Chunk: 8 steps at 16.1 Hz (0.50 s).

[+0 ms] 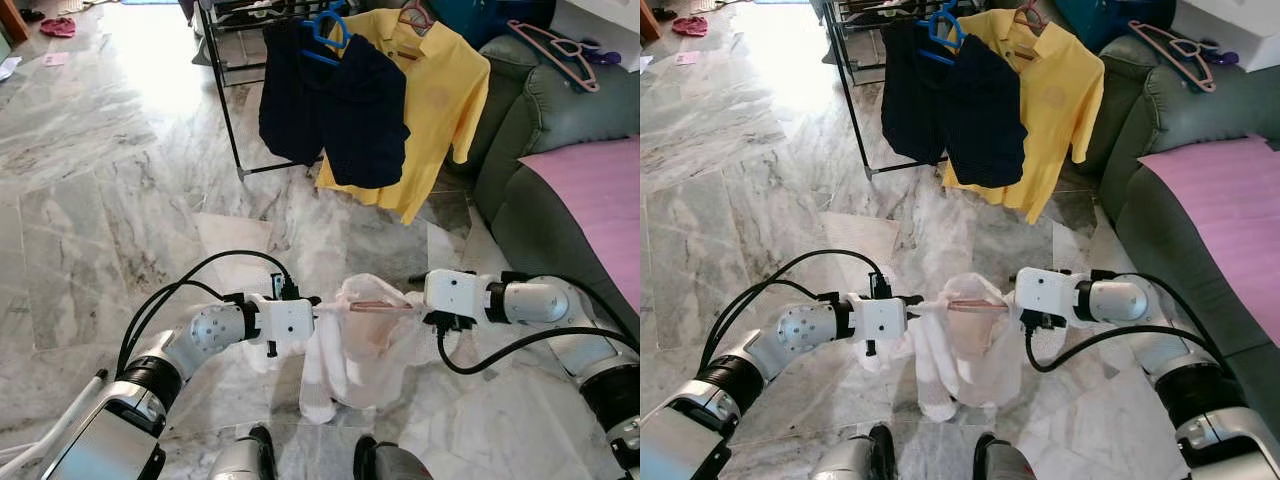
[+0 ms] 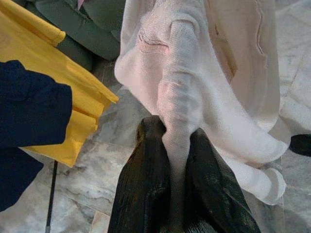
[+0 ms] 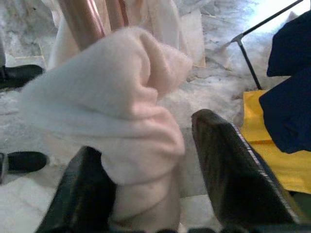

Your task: Hang hanger

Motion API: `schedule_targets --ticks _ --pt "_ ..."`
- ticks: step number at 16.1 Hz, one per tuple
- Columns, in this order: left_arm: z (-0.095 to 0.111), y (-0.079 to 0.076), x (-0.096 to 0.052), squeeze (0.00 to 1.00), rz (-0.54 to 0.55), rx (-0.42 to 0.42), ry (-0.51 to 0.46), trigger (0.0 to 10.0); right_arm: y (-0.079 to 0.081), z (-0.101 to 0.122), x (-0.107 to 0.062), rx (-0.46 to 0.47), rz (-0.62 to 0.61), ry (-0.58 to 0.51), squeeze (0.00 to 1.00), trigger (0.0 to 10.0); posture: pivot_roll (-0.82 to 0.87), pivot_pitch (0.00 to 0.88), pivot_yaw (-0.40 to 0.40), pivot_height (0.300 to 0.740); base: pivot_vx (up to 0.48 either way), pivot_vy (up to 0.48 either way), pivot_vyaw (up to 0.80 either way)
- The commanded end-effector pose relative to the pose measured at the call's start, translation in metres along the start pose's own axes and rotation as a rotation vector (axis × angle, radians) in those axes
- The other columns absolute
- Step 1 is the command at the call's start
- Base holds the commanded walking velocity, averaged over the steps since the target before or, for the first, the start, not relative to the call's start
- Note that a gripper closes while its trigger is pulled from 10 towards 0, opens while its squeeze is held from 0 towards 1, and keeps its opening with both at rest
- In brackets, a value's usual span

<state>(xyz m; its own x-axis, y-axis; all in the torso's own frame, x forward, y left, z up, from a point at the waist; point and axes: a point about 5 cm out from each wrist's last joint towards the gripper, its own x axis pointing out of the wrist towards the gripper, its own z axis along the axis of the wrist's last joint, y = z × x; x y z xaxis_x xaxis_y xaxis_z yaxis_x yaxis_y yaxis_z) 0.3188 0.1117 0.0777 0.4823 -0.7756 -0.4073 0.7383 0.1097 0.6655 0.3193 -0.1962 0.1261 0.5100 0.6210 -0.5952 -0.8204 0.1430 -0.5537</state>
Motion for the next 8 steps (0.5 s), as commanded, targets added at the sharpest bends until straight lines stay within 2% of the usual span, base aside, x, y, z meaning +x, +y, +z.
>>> schedule_targets --ticks 1,8 --pt "0.0053 -0.0023 0.0018 0.0 -0.02 0.027 -0.032 0.0 0.0029 -0.0015 0.0009 0.0 0.026 0.0 0.0 0.0 -0.07 0.216 0.016 0.74 0.0 0.0 0.0" --pt "0.0076 -0.0024 0.0039 0.0 -0.021 0.027 -0.042 0.0 0.011 -0.0108 -0.0001 0.036 0.059 0.021 0.0 0.0 -0.07 0.217 0.018 0.74 0.0 0.0 0.0"
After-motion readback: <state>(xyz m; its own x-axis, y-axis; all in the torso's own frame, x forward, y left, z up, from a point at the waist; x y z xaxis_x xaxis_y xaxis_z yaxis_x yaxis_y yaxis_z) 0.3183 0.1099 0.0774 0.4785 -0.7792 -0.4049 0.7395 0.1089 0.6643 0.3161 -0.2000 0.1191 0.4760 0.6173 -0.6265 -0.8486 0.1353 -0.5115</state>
